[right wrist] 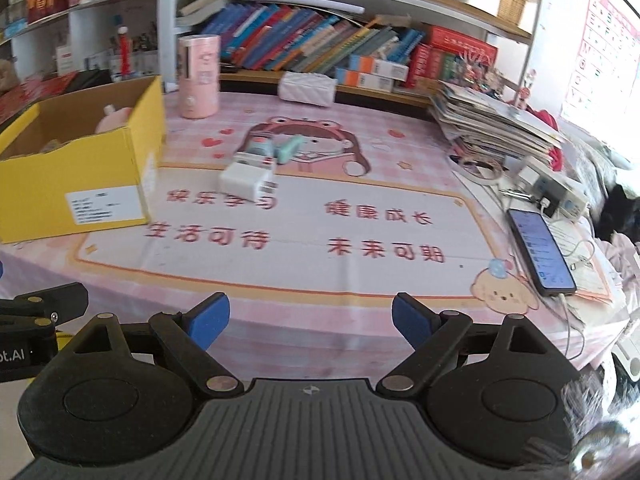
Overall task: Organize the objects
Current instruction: 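Withdraw both tools from the box and move toward the white charger, then grasp the white charger plug with the left tool while the right tool grasps the small white box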
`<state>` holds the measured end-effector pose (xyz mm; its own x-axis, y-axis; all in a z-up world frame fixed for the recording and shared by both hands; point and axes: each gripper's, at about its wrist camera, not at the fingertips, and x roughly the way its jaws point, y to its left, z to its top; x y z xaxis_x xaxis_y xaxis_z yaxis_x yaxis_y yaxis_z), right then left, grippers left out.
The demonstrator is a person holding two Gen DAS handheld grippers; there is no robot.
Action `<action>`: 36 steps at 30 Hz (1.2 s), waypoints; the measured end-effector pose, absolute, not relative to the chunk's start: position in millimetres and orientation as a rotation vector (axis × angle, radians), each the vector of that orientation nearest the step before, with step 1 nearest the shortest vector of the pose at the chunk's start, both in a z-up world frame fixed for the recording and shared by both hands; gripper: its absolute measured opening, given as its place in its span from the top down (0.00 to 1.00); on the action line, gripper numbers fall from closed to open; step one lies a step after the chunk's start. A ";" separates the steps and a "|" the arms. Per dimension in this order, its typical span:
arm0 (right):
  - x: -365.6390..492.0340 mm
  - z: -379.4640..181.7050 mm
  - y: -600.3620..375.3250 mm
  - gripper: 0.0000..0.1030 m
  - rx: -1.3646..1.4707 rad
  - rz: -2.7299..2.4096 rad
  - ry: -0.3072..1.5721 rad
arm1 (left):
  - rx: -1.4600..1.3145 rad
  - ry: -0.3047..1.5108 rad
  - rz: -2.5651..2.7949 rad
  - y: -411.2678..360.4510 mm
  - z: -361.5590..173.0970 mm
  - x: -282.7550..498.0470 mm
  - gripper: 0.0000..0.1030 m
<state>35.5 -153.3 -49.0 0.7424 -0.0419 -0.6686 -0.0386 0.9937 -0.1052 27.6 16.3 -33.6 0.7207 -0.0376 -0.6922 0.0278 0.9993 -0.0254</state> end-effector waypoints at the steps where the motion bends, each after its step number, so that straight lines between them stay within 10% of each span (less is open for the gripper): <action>1: 39.5 -49.3 -156.5 0.14 -0.116 -0.004 0.738 | -0.014 0.768 -0.037 12.7 -34.1 32.3 0.07; 23: 146.8 -47.1 -201.4 0.17 -0.136 0.104 0.736 | -0.034 0.752 -0.010 -42.0 -38.1 123.7 0.09; 36: 207.1 -48.3 -230.9 0.17 -0.066 0.147 0.711 | 0.019 0.793 0.020 -75.1 -52.0 183.1 0.27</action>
<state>207.1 -230.9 -48.3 0.7479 0.1116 -0.6544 -0.1566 0.9876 -0.0106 183.1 -75.1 -52.0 0.7013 0.0249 -0.7125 -0.0110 0.9996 0.0241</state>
